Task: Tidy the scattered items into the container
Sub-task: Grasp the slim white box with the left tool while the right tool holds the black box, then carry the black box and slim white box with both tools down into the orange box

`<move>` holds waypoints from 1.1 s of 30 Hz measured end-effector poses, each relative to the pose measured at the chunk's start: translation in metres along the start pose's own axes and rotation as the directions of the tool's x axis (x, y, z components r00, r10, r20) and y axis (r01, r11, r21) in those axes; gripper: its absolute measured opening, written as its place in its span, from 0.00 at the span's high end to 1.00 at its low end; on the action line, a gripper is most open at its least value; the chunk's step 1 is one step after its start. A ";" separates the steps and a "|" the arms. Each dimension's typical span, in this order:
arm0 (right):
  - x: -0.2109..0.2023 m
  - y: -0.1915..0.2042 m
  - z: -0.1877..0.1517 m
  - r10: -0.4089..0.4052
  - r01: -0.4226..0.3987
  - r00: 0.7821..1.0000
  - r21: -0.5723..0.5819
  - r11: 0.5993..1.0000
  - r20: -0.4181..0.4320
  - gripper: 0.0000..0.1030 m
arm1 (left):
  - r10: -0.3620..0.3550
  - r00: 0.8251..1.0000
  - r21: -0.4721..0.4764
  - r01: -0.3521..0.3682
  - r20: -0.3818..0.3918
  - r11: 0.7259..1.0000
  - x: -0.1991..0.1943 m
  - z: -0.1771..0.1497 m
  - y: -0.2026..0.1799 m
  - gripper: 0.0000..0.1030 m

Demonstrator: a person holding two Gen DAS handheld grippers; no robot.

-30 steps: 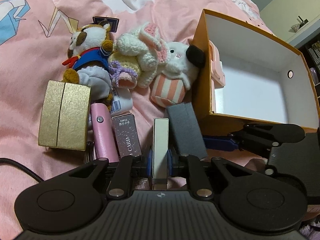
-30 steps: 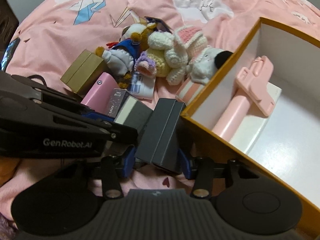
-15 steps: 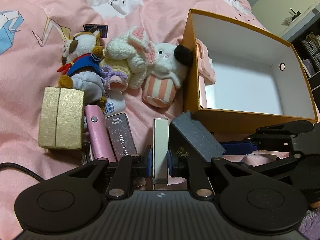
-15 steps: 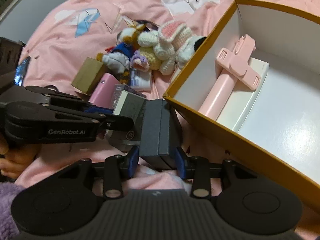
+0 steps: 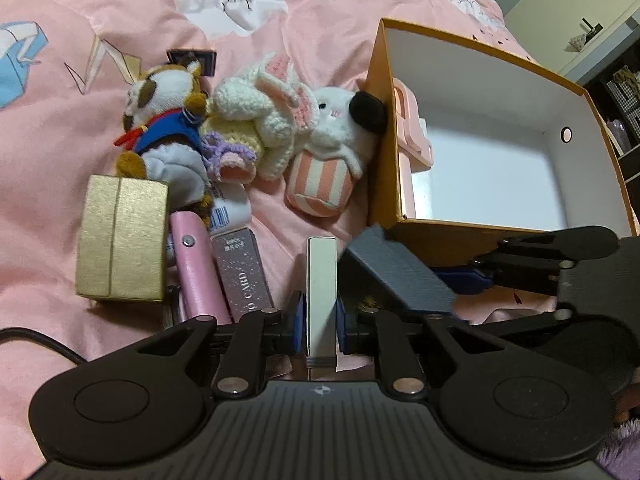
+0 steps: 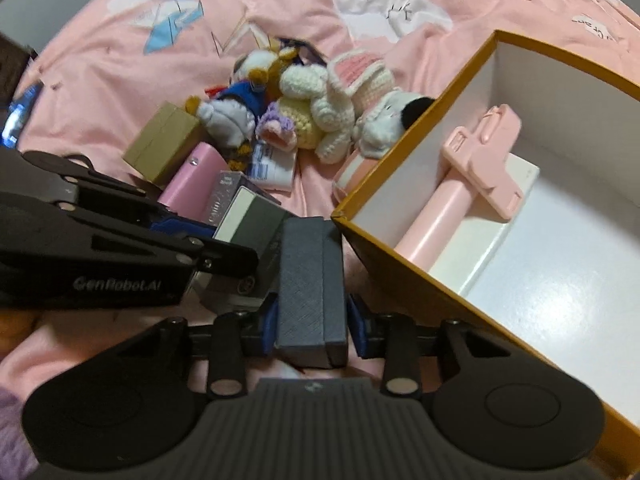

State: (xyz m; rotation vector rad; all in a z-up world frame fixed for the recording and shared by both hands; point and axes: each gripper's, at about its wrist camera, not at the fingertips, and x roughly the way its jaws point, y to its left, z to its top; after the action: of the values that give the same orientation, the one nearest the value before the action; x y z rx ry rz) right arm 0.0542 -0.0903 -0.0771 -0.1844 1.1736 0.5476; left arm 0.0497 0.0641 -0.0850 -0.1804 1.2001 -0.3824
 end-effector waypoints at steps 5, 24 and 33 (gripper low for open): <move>-0.031 -0.004 -0.004 0.052 -0.054 0.996 0.019 0.998 0.069 0.64 | 0.021 0.999 0.038 -0.022 0.045 0.999 -0.015 0.004 -0.005 0.83; -0.129 -0.079 -0.002 -0.134 0.023 0.932 0.316 0.949 0.336 0.64 | -0.200 0.958 0.140 0.174 0.207 0.975 -0.057 0.073 -0.049 0.83; -0.088 -0.114 -0.020 -0.287 0.173 0.936 0.443 0.880 0.205 0.64 | -0.253 0.967 0.138 0.252 -0.016 0.958 0.037 0.104 -0.077 0.84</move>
State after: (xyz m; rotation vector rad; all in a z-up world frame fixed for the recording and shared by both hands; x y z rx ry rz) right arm 0.0711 -0.2236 -0.0210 0.1171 0.9623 0.0916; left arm 0.1429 -0.0280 -0.0547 -0.2138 1.1471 -0.6881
